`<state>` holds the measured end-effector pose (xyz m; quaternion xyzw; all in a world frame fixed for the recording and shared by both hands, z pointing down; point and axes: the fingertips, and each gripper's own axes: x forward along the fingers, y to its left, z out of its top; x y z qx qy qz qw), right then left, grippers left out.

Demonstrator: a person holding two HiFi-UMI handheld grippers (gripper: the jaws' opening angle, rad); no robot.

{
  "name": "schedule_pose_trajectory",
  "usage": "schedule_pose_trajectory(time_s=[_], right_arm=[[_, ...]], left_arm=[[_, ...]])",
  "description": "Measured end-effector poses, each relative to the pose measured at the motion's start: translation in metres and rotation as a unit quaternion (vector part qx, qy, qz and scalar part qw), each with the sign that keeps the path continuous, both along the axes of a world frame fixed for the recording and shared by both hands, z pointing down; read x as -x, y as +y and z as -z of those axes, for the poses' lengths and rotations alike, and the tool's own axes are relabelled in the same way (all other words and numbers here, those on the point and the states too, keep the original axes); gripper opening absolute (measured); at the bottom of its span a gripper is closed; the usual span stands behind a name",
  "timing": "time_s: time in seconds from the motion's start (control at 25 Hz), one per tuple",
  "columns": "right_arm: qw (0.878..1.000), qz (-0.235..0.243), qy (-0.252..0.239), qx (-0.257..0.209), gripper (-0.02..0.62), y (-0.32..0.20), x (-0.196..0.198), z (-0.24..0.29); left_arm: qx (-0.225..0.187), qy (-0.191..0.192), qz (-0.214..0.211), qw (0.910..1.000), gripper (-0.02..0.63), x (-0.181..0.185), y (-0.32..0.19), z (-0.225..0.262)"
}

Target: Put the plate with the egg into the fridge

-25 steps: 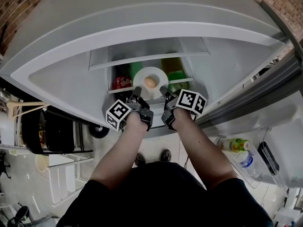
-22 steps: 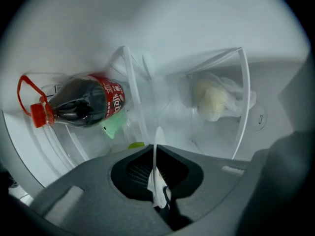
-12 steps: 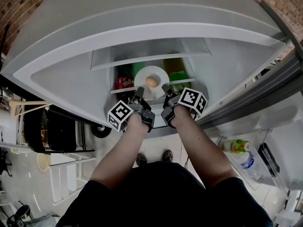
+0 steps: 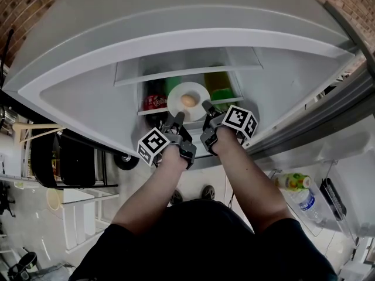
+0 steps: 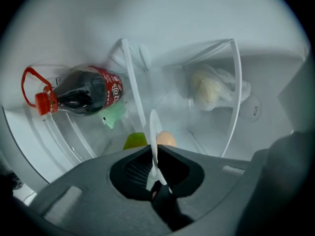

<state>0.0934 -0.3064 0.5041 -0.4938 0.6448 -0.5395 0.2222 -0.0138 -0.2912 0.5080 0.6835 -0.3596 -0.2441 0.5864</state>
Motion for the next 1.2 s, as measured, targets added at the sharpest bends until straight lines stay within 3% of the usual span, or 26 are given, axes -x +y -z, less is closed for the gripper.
schedule_pose_trajectory(time_s=[0.16,0.44,0.76,1.0,1.2], right_arm=[[0.999,0.015,0.037,-0.005,0.035,0.004,0.001,0.001],[0.998,0.040,0.054,-0.008,0.040,0.016,0.013,0.000],[0.999,0.036,0.020,-0.004,0.041,0.011,0.018,0.000],[1.000,0.013,-0.007,0.000,0.034,0.001,0.015,0.002],[1.000,0.011,-0.011,0.004,0.035,-0.002,0.016,-0.001]], left_arm=[[0.004,0.016,0.002,0.9999,0.015,0.002,-0.006,-0.001],[0.025,0.037,0.022,0.9987,0.014,0.006,-0.018,-0.005],[0.025,0.045,0.022,0.9985,0.014,0.006,-0.023,-0.001],[0.011,0.042,-0.010,0.9990,0.066,0.001,-0.020,0.007],[0.014,0.044,-0.035,0.9983,0.071,-0.011,-0.009,0.006]])
